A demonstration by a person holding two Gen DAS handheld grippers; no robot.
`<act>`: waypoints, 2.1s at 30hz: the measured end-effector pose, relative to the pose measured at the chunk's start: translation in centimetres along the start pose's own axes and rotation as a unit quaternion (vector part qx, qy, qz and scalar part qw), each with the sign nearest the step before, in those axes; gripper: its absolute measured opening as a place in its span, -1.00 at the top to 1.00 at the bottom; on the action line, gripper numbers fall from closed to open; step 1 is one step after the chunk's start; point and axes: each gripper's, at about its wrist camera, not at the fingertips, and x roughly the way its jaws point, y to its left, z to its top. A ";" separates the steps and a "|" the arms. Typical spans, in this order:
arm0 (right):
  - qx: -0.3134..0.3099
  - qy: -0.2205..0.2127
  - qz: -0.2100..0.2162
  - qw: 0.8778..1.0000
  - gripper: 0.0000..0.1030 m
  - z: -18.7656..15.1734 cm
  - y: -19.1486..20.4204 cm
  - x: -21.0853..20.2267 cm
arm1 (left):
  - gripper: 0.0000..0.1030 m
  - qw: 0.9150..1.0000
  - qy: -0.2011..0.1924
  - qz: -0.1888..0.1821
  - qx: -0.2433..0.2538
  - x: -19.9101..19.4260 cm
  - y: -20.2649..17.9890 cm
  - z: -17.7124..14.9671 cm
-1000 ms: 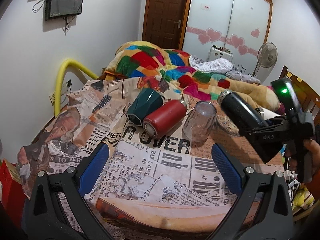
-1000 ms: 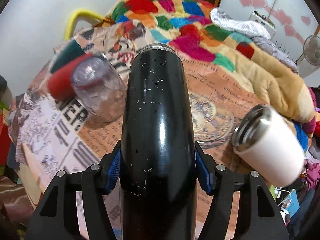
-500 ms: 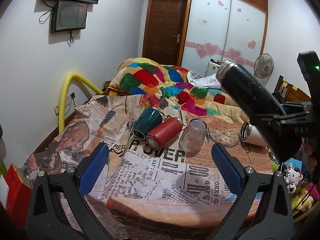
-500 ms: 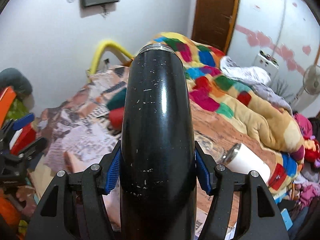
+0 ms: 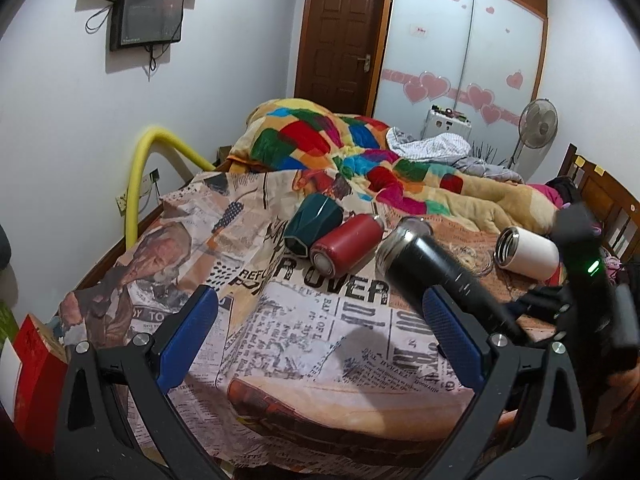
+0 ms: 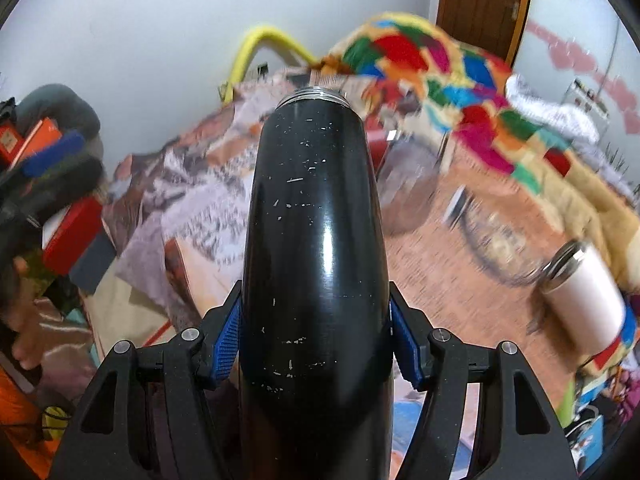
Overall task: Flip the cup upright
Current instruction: 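Close the right gripper around the black thermos and lift it, then rotate the held black thermos with the right gripper until its opening points up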
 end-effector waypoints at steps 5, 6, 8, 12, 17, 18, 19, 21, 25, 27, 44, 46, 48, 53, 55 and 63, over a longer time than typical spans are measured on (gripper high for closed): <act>0.009 0.037 0.002 0.999 -0.19 -1.0 -0.9 4.1 | -1.00 1.000 0.021 -0.003 -0.004 1.5 0.4 -0.7; 0.012 0.043 0.002 0.999 -0.19 -1.0 -1.1 4.7 | -1.00 1.000 0.024 -0.003 -0.005 1.7 0.4 -0.8; 0.013 0.052 -0.001 0.999 -0.19 -1.1 -1.4 5.8 | -1.00 1.000 0.031 -0.003 -0.005 2.2 0.4 -1.1; 0.012 0.059 -0.006 0.998 -0.19 -1.5 -0.8 6.4 | -1.00 0.999 0.043 -0.005 -0.005 3.2 0.4 -1.5; -0.001 0.054 -0.012 0.998 -0.19 -1.6 -0.8 6.8 | -1.00 0.998 0.061 -0.011 -0.006 4.3 0.2 -2.0; -0.001 0.055 -0.012 0.998 -0.19 -1.6 -0.9 6.9 | -1.00 0.998 0.064 -0.011 -0.006 4.4 0.1 -2.1; 0.000 0.057 -0.010 0.998 -0.19 -1.7 -0.8 7.0 | -1.00 0.998 0.068 -0.009 -0.005 4.5 0.0 -2.1; 0.002 0.062 -0.007 0.998 -0.19 -2.2 -0.1 6.5 | -1.00 0.997 0.073 -0.004 -0.003 4.7 -0.2 -2.2; 0.007 0.055 0.007 0.998 -0.20 -2.2 -0.2 6.0 | -1.00 0.996 0.089 0.001 -0.003 5.3 -0.4 -2.2; 0.009 0.047 0.012 0.999 -0.20 -2.1 -0.2 5.4 | -1.00 0.995 0.095 0.008 -0.002 5.5 -0.6 -2.2; 0.089 -0.101 -0.111 0.985 -0.50 -6.5 -2.5 -7.3 | -0.75 0.966 0.241 -0.081 -0.042 12.0 -6.1 -4.7; 0.100 -0.116 -0.117 0.981 -0.51 -7.1 -2.3 -8.1 | -0.73 0.963 0.254 -0.073 -0.045 12.9 -6.6 -5.1; 0.110 -0.126 -0.117 0.979 -0.51 -7.8 -2.5 -8.7 | -0.68 0.963 0.263 -0.053 -0.043 13.5 -6.9 -5.3; 0.123 -0.141 -0.121 0.975 -0.51 -8.6 -2.8 -9.3 | -0.43 0.957 0.284 -0.029 -0.055 15.3 -7.1 -5.7; 0.124 -0.144 -0.124 0.974 -0.51 -8.9 -2.9 -9.5 | -0.37 0.953 0.294 -0.035 -0.064 15.9 -7.1 -5.7; 0.141 -0.152 -0.128 0.970 -0.51 -9.9 -3.7 -10.3 | -0.23 0.957 0.283 -0.051 -0.032 16.2 -9.2 -4.7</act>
